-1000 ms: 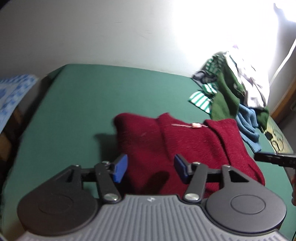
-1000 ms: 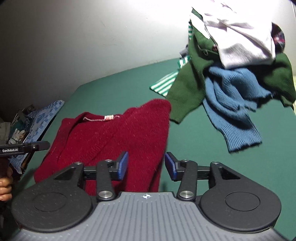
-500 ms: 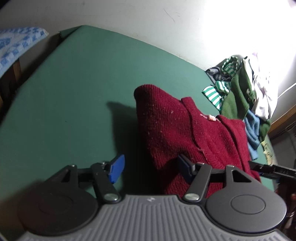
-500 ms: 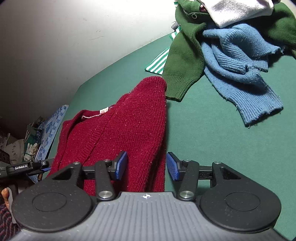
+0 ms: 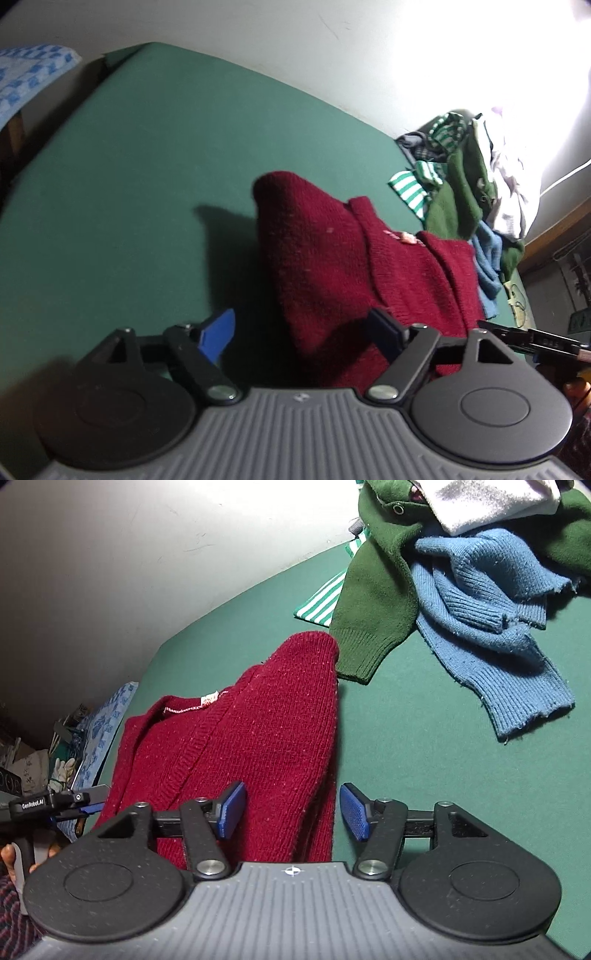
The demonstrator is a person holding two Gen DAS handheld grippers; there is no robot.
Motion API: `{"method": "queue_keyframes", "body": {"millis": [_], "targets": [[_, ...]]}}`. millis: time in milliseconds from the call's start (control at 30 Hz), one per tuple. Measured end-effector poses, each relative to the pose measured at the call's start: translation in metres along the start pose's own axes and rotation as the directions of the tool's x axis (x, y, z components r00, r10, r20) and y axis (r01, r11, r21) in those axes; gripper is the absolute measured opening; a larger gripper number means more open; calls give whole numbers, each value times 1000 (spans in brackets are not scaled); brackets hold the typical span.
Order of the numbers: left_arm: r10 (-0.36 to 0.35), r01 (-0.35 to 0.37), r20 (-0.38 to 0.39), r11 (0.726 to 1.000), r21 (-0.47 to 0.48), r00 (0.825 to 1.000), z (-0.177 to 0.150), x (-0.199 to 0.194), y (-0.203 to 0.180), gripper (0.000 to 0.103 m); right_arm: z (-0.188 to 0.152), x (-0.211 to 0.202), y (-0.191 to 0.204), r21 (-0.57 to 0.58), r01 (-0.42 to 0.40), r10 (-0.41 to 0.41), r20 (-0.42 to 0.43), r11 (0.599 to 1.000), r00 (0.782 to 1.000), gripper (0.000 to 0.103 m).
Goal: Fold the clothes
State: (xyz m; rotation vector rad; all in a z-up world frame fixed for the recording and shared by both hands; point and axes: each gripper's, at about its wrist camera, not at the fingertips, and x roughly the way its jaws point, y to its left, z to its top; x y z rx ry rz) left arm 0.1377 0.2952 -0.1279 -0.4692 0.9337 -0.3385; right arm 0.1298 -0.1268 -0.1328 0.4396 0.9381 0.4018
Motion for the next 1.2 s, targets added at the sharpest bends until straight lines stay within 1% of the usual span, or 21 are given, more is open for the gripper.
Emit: {"method": "queue_keyframes", "body": {"millis": [67, 133, 200, 300, 333, 400, 533, 600, 667, 733, 867, 900, 967, 1000, 1067, 1200], "targets": [[-12, 12, -9, 1000, 4, 1000, 0, 6, -3, 88, 0, 3, -1, 6, -6, 6, 1, 1000, 1000, 61], [-20, 20, -19, 1000, 5, 1000, 1, 12, -4, 88, 1, 6, -2, 10, -11, 11, 0, 1000, 1000, 65], [-24, 24, -29, 1000, 1, 999, 3, 19, -4, 90, 3, 8, -1, 10, -14, 14, 6, 1000, 1000, 66], [-39, 39, -30, 999, 3, 999, 5, 24, -5, 91, 7, 13, 6, -10, 2, -2, -2, 1000, 1000, 67], [-42, 42, -31, 999, 9, 999, 6, 25, -6, 91, 8, 15, 8, -15, 5, -5, -5, 1000, 1000, 70], [-51, 52, -38, 998, 23, 998, 8, 29, -10, 95, 9, 18, 11, -22, 2, -2, -4, 1000, 1000, 71], [-62, 65, -49, 996, 56, 997, 11, 37, -18, 96, 10, 23, 12, -34, -8, 8, 2, 999, 1000, 71], [-68, 71, -42, 995, 69, 997, 10, 40, -21, 98, 12, 24, 13, -37, -2, 2, -2, 999, 1000, 72], [-77, 80, -34, 995, 66, 996, 9, 42, -22, 101, 13, 26, 16, -49, 8, -9, -10, 999, 1000, 72], [-87, 89, -32, 994, 58, 996, 9, 41, -20, 101, 13, 26, 16, -55, 11, -11, -7, 998, 1000, 72], [-121, 122, -28, 992, 18, 992, 10, 39, -14, 101, 10, 25, 16, -61, 9, -9, 9, 998, 1000, 70], [-129, 129, -24, 992, 5, 991, 10, 39, -12, 97, 9, 25, 16, -62, 11, -10, 12, 998, 1000, 70], [-118, 118, -18, 993, 17, 993, 9, 37, -13, 92, 8, 25, 15, -58, 10, -9, 14, 998, 1000, 66], [-111, 112, -15, 993, 24, 994, 8, 36, -13, 91, 8, 24, 15, -53, 8, -7, 15, 999, 1000, 65], [-120, 121, -13, 992, 27, 993, 7, 35, -11, 91, 6, 24, 13, -42, 1, 0, 18, 999, 1000, 59], [-133, 133, -15, 991, 18, 991, 8, 34, -9, 90, 2, 24, 16, -45, 8, -7, 36, 999, 999, 57]]}}
